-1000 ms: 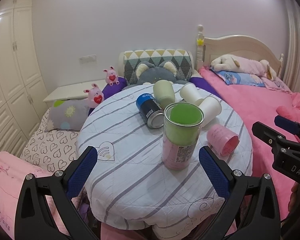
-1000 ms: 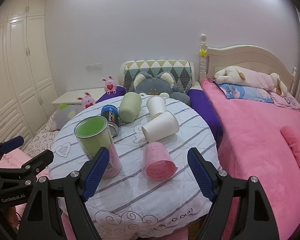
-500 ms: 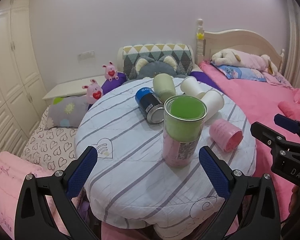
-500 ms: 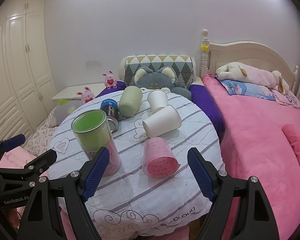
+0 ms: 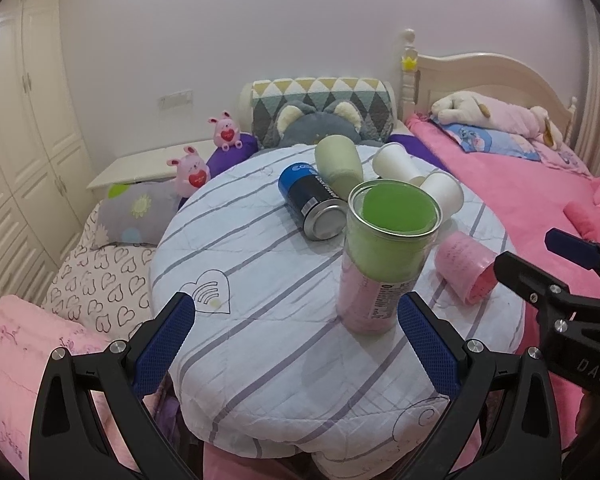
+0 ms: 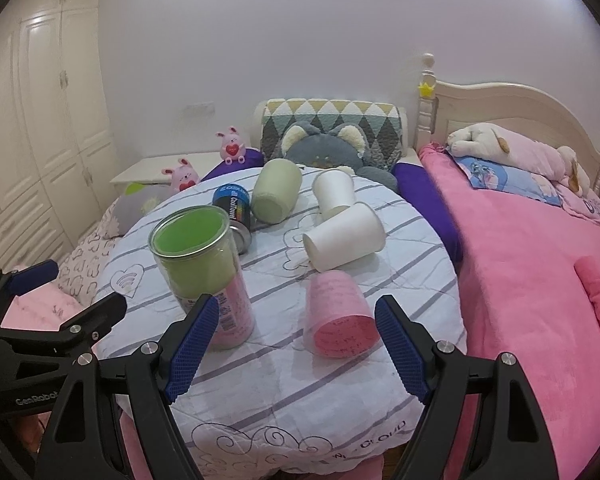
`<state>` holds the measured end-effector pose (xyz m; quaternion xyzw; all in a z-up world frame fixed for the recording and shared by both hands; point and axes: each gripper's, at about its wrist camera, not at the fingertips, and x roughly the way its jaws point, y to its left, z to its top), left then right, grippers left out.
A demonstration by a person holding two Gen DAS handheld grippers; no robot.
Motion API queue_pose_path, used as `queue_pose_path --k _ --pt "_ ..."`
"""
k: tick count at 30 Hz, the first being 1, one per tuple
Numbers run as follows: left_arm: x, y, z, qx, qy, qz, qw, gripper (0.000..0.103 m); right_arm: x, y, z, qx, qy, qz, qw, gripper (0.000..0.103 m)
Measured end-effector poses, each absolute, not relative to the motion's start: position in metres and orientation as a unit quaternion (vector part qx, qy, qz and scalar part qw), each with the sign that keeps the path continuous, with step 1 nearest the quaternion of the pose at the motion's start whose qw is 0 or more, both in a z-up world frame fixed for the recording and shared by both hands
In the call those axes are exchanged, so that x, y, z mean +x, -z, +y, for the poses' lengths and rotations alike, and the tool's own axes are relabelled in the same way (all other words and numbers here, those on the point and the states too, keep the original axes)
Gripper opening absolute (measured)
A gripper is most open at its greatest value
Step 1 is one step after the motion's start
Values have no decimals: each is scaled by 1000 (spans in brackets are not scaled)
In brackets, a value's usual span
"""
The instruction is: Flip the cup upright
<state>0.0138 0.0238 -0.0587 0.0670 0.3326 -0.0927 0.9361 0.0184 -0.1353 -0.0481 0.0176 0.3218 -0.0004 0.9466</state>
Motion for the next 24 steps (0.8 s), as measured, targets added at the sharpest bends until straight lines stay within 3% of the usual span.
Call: queue_pose_path --k 24 --pt "52 75 59 67 26 337 939 103 62 63 -100 -13 -31 360 932 82"
